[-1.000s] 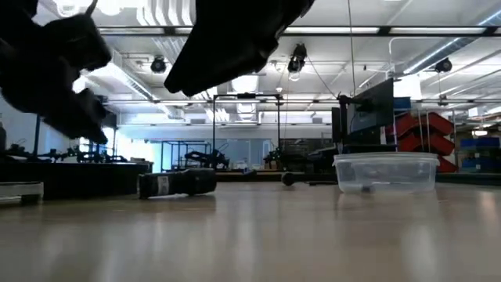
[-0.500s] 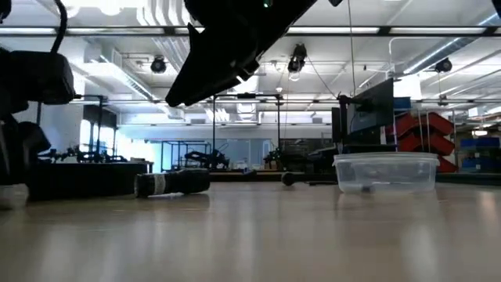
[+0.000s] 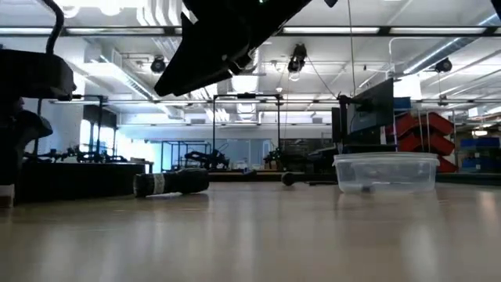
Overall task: Insert battery
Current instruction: Insert the white battery holder into the white flashlight compartment
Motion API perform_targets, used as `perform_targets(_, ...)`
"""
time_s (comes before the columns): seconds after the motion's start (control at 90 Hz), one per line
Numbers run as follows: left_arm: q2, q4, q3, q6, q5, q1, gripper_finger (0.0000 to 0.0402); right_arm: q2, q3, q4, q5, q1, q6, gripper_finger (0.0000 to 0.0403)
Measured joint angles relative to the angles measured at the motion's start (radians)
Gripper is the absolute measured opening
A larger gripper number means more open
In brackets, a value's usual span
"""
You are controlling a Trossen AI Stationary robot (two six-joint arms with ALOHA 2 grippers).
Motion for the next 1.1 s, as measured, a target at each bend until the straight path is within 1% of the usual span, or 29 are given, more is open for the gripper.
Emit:
perform_targets(0.111,-0.001,-0.025,0.033,0.041,0.001,0.001,0.0116,0.000,0.000,0.000,0.001,0.000,0.009,0.0256)
perform_targets(0.367,-0.005,-0.034,0.026,0.048,0.049,0.001,0.0071,0.000,0.000,0.007,0.000,0.003,0.017,0.0239)
perform_targets(0.467,-0.006,-0.036,0.028,0.057,0.058,0.000,0.0072,0.000,0.000,0.007,0.000,0.007,0.017,0.0234)
perform_targets(0.644,-0.002,-0.040,0.016,0.064,0.086,0.000,0.0105,0.000,0.000,0.006,-0.001,0.020,0.019,0.0227)
perform_targets(0.722,-0.004,-0.038,0.016,0.059,0.087,-0.001,0.0111,0.000,0.000,0.006,-0.001,0.025,0.019,0.0224)
perform_targets(0.8,-0.004,-0.033,0.016,0.057,0.085,0.000,0.0100,0.000,0.000,0.007,0.002,0.032,0.019,0.0221)
perform_targets(0.933,-0.004,0.006,0.015,0.077,0.082,0.000,0.0056,0.000,0.001,0.003,0.002,0.042,0.020,0.0214)
perform_targets(1.1,-0.004,0.006,0.016,0.083,0.077,0.000,0.0053,-0.008,0.012,0.004,0.002,0.057,0.020,0.0206)
